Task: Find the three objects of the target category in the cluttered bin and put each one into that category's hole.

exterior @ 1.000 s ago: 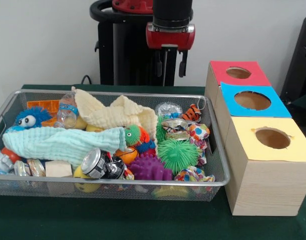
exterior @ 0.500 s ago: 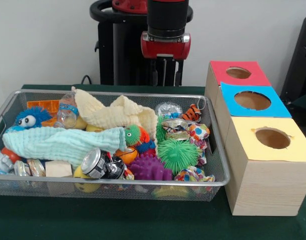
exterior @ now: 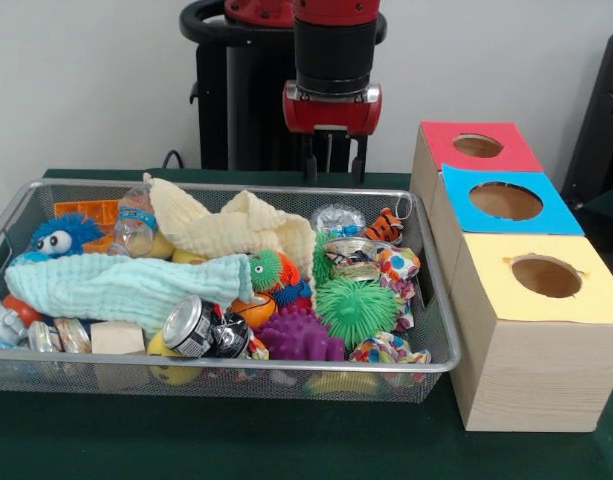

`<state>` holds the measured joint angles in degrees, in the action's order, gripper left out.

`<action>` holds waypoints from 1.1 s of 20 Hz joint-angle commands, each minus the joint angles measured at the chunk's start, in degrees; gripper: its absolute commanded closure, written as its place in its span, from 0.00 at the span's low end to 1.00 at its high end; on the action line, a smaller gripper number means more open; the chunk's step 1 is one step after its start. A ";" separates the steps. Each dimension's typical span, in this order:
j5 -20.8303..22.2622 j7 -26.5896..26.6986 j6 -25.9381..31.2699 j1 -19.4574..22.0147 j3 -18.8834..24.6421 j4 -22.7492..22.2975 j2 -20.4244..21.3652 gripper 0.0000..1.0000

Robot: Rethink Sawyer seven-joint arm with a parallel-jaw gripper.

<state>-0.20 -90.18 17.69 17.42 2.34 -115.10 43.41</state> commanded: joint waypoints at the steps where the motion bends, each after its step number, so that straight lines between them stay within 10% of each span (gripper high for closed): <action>1: 0.65 -7.61 -7.09 1.99 5.28 3.05 -3.56 0.00; 22: 0.07 -8.24 -12.35 1.96 6.76 5.74 -10.12 0.00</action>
<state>-0.24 -90.18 9.70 18.86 3.71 -114.81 36.51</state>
